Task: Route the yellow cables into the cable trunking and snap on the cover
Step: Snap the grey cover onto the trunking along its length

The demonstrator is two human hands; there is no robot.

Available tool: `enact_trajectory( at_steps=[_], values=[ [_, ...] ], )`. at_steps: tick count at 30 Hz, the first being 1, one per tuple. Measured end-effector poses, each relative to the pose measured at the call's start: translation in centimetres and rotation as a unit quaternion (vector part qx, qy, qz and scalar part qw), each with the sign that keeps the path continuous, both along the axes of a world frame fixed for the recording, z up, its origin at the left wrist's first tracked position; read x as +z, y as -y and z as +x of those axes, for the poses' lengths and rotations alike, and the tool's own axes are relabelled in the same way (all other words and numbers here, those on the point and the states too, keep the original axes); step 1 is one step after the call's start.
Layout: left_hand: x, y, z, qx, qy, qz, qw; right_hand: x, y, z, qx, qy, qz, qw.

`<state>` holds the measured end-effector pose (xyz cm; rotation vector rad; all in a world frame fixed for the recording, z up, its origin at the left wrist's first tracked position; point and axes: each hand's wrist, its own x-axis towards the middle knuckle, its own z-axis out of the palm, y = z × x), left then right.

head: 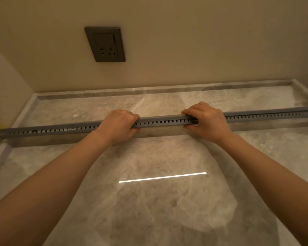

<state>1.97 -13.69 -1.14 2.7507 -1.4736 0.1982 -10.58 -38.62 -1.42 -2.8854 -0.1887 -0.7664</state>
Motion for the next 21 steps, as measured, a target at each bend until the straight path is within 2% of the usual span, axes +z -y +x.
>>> enact_trajectory(
  at_steps=[13,17,21],
  values=[
    [0.3,0.2,-0.6,0.025,0.005,0.017,1.0,0.3,0.6,0.1,-0.001,0.001,0.031,1.0],
    [0.9,1.3,-1.2,0.064,0.011,0.05,0.997,0.2,0.7,0.0,0.008,0.008,0.027,1.0],
    [1.0,4.3,-2.6,0.053,-0.011,0.039,0.998,0.2,0.6,-0.1,0.024,0.016,0.024,0.999]
  ],
)
